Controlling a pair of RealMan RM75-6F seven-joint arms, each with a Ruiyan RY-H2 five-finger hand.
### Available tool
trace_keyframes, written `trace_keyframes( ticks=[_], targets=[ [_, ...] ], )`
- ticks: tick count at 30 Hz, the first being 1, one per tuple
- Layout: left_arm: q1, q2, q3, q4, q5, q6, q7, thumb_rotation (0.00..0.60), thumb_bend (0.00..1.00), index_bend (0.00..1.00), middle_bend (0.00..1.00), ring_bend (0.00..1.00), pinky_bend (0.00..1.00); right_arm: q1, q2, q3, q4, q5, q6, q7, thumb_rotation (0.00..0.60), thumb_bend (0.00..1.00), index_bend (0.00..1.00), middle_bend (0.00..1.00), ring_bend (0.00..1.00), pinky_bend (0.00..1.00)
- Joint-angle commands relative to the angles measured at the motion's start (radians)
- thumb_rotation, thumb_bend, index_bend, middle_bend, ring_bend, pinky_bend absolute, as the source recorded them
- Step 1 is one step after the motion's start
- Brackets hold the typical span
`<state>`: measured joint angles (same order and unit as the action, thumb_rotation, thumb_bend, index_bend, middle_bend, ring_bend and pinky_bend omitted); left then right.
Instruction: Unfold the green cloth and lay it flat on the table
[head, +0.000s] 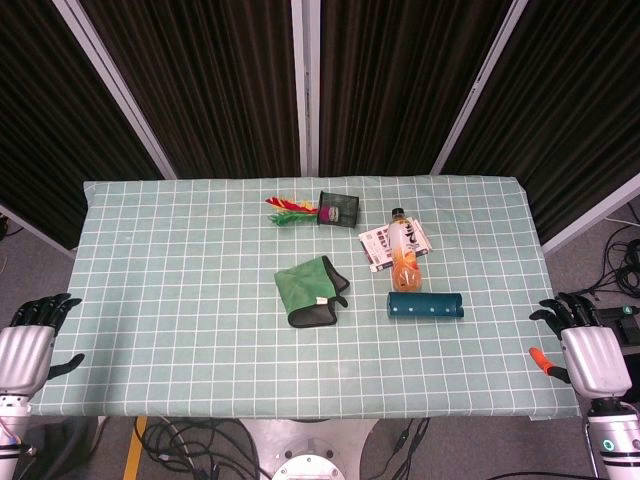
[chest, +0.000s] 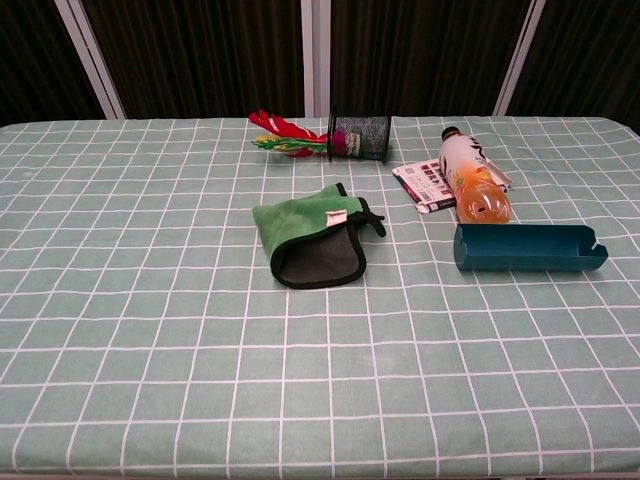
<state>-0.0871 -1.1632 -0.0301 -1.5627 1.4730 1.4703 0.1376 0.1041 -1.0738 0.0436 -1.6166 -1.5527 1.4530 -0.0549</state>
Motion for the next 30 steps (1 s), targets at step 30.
trace_keyframes(
  ticks=[30],
  targets=[
    [0.015, 0.019, 0.005, -0.032, 0.024, 0.029, -0.027, 0.6, 0.11, 0.26, 0.3, 0.2, 0.2, 0.24, -0.017, 0.046, -0.03, -0.085, -0.254, 0.068, 0.6, 0.12, 0.42, 0.23, 0.09, 0.12]
  ],
)
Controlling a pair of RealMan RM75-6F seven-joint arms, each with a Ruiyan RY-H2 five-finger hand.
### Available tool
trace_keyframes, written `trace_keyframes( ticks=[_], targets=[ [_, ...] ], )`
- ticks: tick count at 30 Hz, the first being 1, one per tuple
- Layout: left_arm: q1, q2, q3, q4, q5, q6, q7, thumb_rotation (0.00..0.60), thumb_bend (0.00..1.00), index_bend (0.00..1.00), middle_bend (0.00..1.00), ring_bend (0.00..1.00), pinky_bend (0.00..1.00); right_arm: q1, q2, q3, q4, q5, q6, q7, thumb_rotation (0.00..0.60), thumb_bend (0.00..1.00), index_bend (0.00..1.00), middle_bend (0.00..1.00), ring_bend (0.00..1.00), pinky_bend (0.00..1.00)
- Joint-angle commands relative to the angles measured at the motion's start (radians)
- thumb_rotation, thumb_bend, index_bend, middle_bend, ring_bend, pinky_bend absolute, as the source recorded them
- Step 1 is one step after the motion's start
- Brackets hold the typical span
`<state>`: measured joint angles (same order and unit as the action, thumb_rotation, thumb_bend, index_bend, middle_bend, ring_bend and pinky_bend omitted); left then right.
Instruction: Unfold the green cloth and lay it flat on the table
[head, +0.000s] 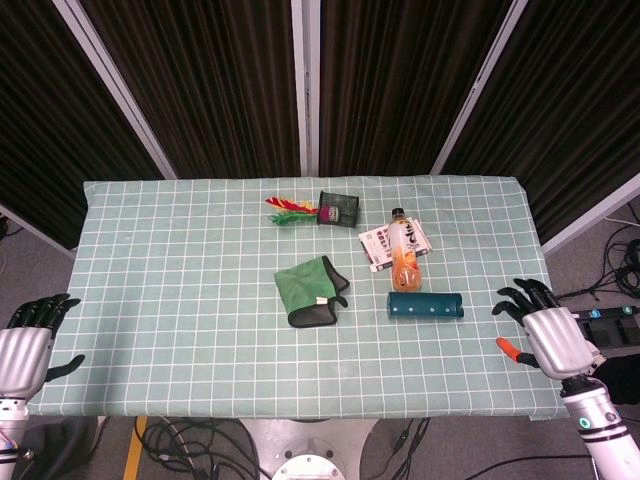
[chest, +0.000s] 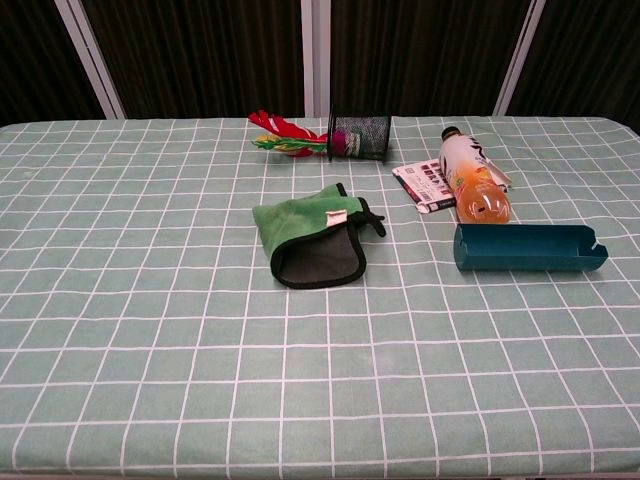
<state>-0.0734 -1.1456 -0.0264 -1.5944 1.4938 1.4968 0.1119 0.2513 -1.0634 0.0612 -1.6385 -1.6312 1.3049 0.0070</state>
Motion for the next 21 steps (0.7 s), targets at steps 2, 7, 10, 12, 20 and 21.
trace_keyframes(
  ticks=[2, 7, 10, 12, 20, 21],
  targets=[
    [0.002, 0.002, 0.003, -0.001, 0.008, 0.004, -0.003, 0.6, 0.11, 0.26, 0.3, 0.2, 0.2, 0.145, -0.053, 0.043, -0.002, 0.004, -0.171, 0.005, 0.6, 0.12, 0.43, 0.23, 0.09, 0.12],
    [0.002, 0.004, 0.003, -0.002, 0.014, 0.007, -0.007, 0.6, 0.11, 0.26, 0.3, 0.2, 0.2, 0.287, -0.162, 0.085, 0.053, 0.058, -0.343, 0.006, 0.6, 0.13, 0.43, 0.21, 0.07, 0.12],
    [0.002, 0.003, 0.003, -0.002, 0.015, 0.007, -0.009, 0.6, 0.11, 0.26, 0.3, 0.2, 0.2, 0.357, -0.24, 0.106, 0.105, 0.09, -0.415, -0.006, 0.6, 0.14, 0.42, 0.2, 0.05, 0.12],
    [0.002, 0.004, 0.003, -0.001, 0.016, 0.007, -0.012, 0.6, 0.11, 0.26, 0.3, 0.2, 0.2, 0.4, -0.295, 0.118, 0.145, 0.108, -0.45, -0.016, 0.6, 0.14, 0.42, 0.2, 0.04, 0.11],
    [-0.001, 0.002, 0.0, 0.008, 0.012, 0.002, -0.025, 0.6, 0.11, 0.26, 0.3, 0.2, 0.2, 0.528, -0.478, 0.149, 0.304, 0.173, -0.542, -0.032, 0.6, 0.16, 0.41, 0.19, 0.03, 0.11],
    [-0.001, 0.001, -0.001, 0.009, 0.011, 0.001, -0.027, 0.6, 0.11, 0.26, 0.3, 0.2, 0.2, 0.539, -0.494, 0.15, 0.319, 0.178, -0.548, -0.033, 0.6, 0.16, 0.41, 0.19, 0.03, 0.11]
  ],
)
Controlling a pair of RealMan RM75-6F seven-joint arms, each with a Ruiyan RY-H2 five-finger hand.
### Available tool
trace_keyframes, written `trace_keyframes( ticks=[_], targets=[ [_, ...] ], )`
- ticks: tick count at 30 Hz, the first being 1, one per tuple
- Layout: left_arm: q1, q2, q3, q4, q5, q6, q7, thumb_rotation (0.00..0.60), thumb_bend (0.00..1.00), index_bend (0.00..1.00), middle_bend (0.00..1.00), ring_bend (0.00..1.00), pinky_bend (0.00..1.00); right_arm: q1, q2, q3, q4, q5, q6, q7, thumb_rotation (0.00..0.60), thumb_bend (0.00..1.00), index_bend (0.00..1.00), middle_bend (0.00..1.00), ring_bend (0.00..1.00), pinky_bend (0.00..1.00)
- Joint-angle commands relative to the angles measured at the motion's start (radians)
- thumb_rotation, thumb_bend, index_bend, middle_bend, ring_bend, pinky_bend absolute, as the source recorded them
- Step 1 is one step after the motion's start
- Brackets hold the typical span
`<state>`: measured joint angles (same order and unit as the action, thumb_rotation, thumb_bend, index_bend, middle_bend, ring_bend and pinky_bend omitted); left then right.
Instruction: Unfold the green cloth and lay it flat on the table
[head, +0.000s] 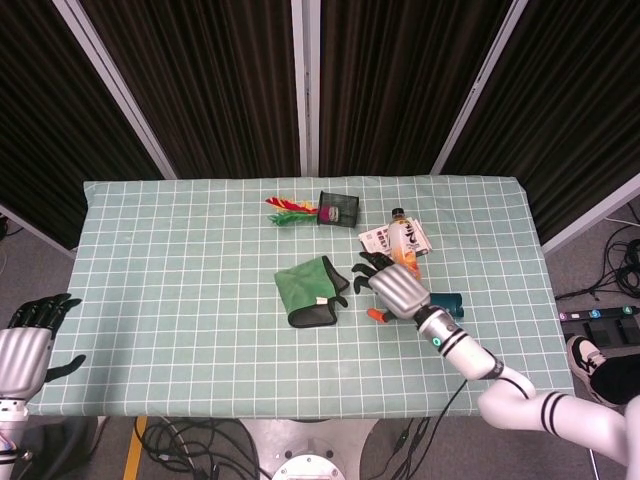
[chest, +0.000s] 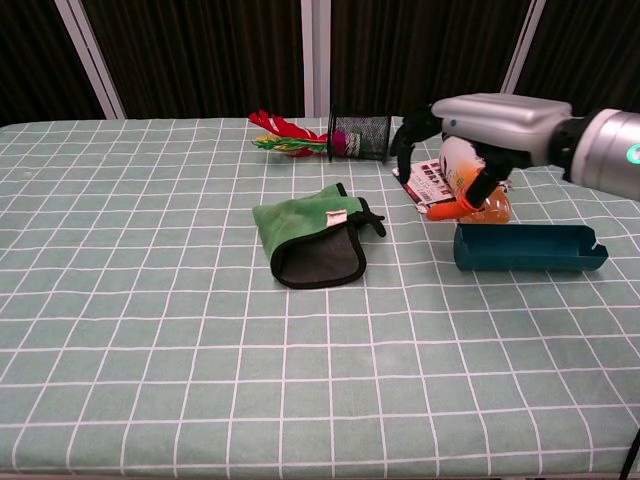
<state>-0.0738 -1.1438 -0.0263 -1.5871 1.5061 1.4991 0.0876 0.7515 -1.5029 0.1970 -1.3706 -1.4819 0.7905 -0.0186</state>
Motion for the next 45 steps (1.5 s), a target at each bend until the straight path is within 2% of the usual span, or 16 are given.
trace_keyframes(
  ticks=[1, 15, 33, 39, 45],
  targets=[
    [-0.001, -0.001, -0.001, 0.002, -0.002, -0.003, -0.004, 0.6, 0.11, 0.26, 0.3, 0.2, 0.2, 0.049, -0.071, 0.017, 0.066, 0.033, -0.037, -0.009, 0.6, 0.16, 0.4, 0.19, 0.02, 0.11],
    [-0.001, -0.005, -0.001, 0.008, -0.005, -0.007, -0.014, 0.6, 0.11, 0.26, 0.3, 0.2, 0.2, 0.161, -0.229, 0.025, 0.204, 0.096, -0.09, -0.023, 0.6, 0.17, 0.4, 0.18, 0.02, 0.11],
    [0.0, -0.009, 0.0, 0.022, -0.013, -0.016, -0.043, 0.6, 0.11, 0.26, 0.3, 0.2, 0.2, 0.223, -0.318, 0.024, 0.325, 0.168, -0.119, -0.063, 0.6, 0.19, 0.4, 0.18, 0.02, 0.11],
    [0.0, -0.011, -0.002, 0.028, -0.016, -0.017, -0.052, 0.6, 0.11, 0.26, 0.3, 0.2, 0.2, 0.242, -0.34, 0.03, 0.363, 0.191, -0.132, -0.069, 0.6, 0.24, 0.41, 0.19, 0.02, 0.11],
    [-0.001, -0.014, -0.002, 0.036, -0.014, -0.018, -0.06, 0.6, 0.11, 0.26, 0.3, 0.2, 0.2, 0.245, -0.345, 0.034, 0.376, 0.204, -0.119, -0.073, 0.6, 0.33, 0.51, 0.2, 0.03, 0.11]
  ],
)
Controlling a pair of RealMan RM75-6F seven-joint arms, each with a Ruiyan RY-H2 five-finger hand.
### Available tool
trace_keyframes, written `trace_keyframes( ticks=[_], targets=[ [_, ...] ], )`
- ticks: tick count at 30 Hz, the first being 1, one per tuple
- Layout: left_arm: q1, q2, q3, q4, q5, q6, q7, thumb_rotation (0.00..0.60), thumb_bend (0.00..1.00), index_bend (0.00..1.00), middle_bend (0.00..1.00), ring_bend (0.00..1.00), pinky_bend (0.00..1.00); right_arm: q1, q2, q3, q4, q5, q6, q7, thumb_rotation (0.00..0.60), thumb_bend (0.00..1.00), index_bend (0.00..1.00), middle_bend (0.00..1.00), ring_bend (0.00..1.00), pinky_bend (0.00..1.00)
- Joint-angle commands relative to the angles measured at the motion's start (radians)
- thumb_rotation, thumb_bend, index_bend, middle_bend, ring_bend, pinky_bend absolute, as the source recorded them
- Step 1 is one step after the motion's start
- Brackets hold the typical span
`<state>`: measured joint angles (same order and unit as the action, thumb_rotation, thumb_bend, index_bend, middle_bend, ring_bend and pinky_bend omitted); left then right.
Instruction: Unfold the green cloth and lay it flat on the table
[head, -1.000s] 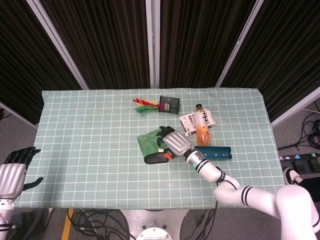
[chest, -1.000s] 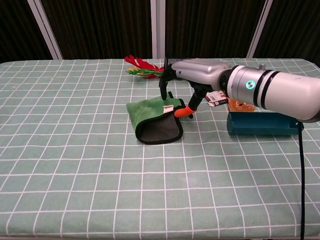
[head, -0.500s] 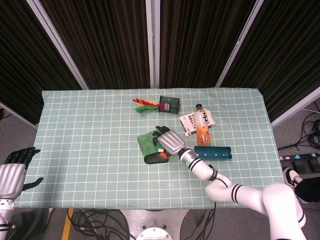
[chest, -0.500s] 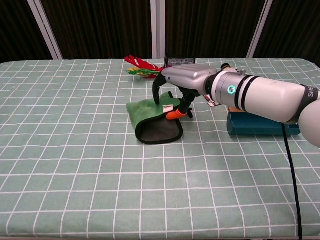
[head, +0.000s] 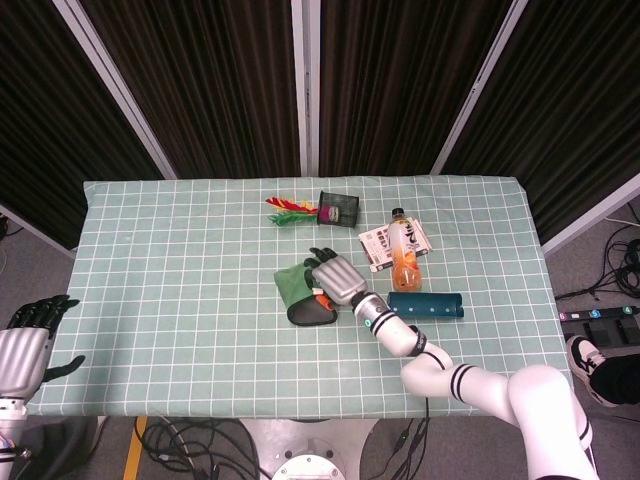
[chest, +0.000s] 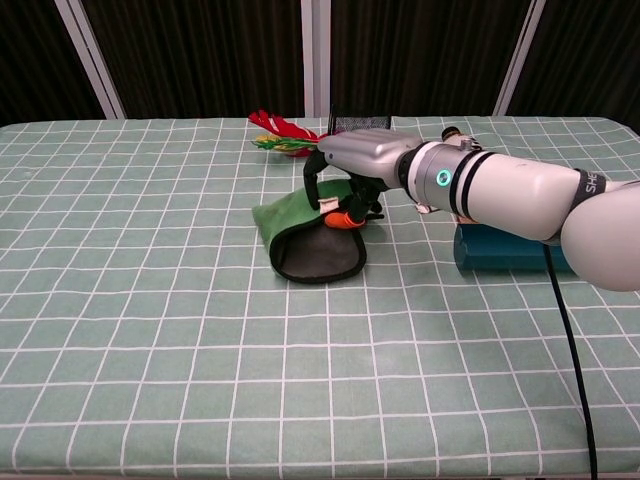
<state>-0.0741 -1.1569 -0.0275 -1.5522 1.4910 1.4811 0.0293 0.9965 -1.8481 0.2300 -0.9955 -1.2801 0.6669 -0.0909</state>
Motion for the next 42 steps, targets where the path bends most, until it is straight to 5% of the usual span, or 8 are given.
trace_keyframes(
  ticks=[1, 19, 34, 42],
  targets=[
    [-0.002, -0.001, -0.001, 0.003, 0.002, 0.0, -0.002, 0.6, 0.11, 0.26, 0.3, 0.2, 0.2, 0.0, 0.001, 0.002, 0.002, 0.004, 0.007, -0.002, 0.6, 0.35, 0.53, 0.2, 0.03, 0.11],
    [-0.075, -0.041, -0.043, 0.0, 0.021, -0.047, -0.074, 0.6, 0.1, 0.26, 0.3, 0.2, 0.2, 0.015, 0.005, 0.021, -0.029, -0.001, 0.081, -0.024, 0.6, 0.45, 0.79, 0.29, 0.09, 0.14],
    [-0.165, -0.084, -0.081, 0.0, -0.002, -0.136, -0.176, 0.6, 0.1, 0.27, 0.3, 0.2, 0.2, 0.02, 0.047, 0.056, -0.114, 0.0, 0.168, -0.083, 0.6, 0.54, 0.86, 0.34, 0.12, 0.15],
    [-0.286, -0.129, -0.163, -0.044, -0.109, -0.304, -0.305, 0.6, 0.08, 0.31, 0.3, 0.2, 0.2, 0.038, 0.066, 0.101, -0.176, 0.043, 0.211, -0.182, 0.6, 0.54, 0.87, 0.34, 0.12, 0.15]
  ],
)
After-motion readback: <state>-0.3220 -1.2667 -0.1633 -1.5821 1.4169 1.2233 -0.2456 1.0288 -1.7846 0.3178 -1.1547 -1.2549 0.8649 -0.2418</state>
